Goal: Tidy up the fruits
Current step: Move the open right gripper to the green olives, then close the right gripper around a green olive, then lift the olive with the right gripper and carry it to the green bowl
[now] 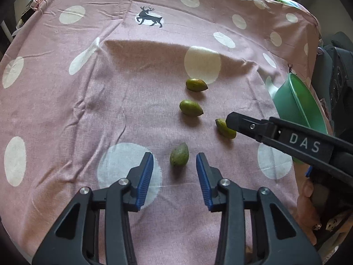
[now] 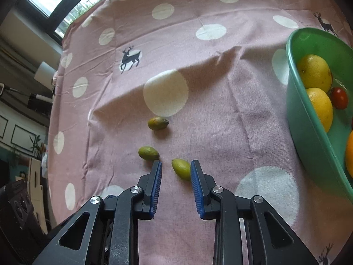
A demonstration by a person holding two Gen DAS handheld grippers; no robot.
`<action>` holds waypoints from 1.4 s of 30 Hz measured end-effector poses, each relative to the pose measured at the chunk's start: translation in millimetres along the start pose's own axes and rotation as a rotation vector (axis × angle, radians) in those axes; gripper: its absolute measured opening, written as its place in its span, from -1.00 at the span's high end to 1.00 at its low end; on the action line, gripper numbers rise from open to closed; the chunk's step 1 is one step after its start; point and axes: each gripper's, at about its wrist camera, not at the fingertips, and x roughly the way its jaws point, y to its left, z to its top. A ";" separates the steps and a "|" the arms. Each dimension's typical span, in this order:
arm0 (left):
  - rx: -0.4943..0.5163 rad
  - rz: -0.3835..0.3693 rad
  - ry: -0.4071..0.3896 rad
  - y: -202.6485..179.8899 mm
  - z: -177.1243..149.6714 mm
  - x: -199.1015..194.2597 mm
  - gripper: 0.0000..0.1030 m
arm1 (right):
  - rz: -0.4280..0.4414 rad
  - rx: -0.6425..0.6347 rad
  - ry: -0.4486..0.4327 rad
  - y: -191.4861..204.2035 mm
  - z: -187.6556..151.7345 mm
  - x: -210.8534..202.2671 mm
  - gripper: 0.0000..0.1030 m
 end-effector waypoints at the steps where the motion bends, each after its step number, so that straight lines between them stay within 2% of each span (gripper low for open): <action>1: 0.002 0.009 0.002 -0.7 0.1 1.4 0.25 | -0.010 -0.005 0.006 1.4 -0.2 2.4 0.42; 5: -0.004 0.033 0.007 0.1 2.1 9.2 0.26 | -0.044 -0.034 0.010 6.8 -1.5 8.6 0.42; 9: 0.015 0.062 -0.002 -2.7 2.2 13.8 0.41 | -0.041 -0.049 0.026 11.0 -2.7 14.6 0.42; 14: -0.010 0.045 -0.011 1.2 4.9 15.0 0.52 | -0.075 -0.034 0.034 9.5 -1.6 21.9 0.42; 16: -0.022 0.037 -0.011 2.9 5.4 14.7 0.66 | -0.073 -0.036 0.034 9.8 -1.1 23.9 0.42; 20: -0.050 0.019 -0.018 8.2 5.9 13.7 0.64 | -0.083 -0.047 0.023 12.7 -1.8 24.5 0.43; 23: -0.071 0.003 -0.015 11.7 5.9 12.0 0.64 | -0.099 -0.052 0.015 14.5 -1.7 26.1 0.60; 30: -0.104 -0.049 -0.031 17.6 4.8 0.4 0.64 | -0.068 -0.047 0.009 15.7 -2.1 21.1 0.60; 42: -0.071 -0.066 -0.126 4.4 3.4 -26.4 0.64 | 0.005 -0.001 -0.098 6.2 1.2 -18.4 0.60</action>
